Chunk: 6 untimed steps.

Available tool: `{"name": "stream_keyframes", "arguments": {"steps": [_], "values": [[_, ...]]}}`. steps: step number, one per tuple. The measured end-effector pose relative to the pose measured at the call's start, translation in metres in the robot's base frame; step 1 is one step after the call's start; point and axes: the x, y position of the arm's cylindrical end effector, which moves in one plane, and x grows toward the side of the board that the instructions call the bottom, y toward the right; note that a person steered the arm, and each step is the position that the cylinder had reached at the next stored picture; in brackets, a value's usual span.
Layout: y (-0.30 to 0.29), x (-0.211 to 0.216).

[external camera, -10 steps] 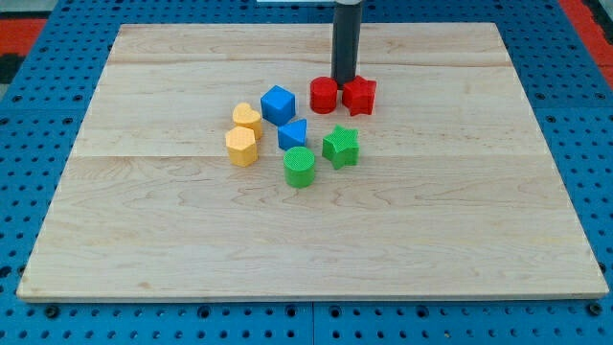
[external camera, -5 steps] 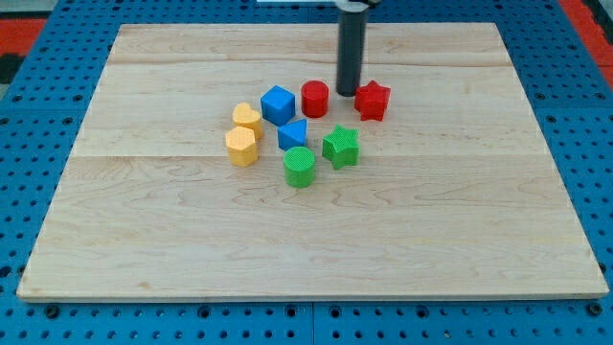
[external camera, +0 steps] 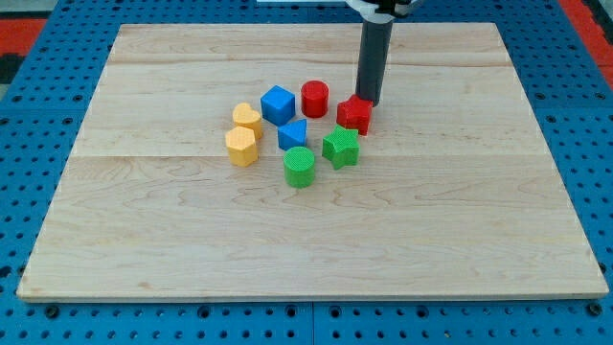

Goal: Drag the red blocks towards the center of the board

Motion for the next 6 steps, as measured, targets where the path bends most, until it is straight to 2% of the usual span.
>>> {"name": "stream_keyframes", "arguments": {"steps": [1, 3, 6], "values": [[0.066, 0.001], [0.016, 0.024], [0.008, 0.024]]}}
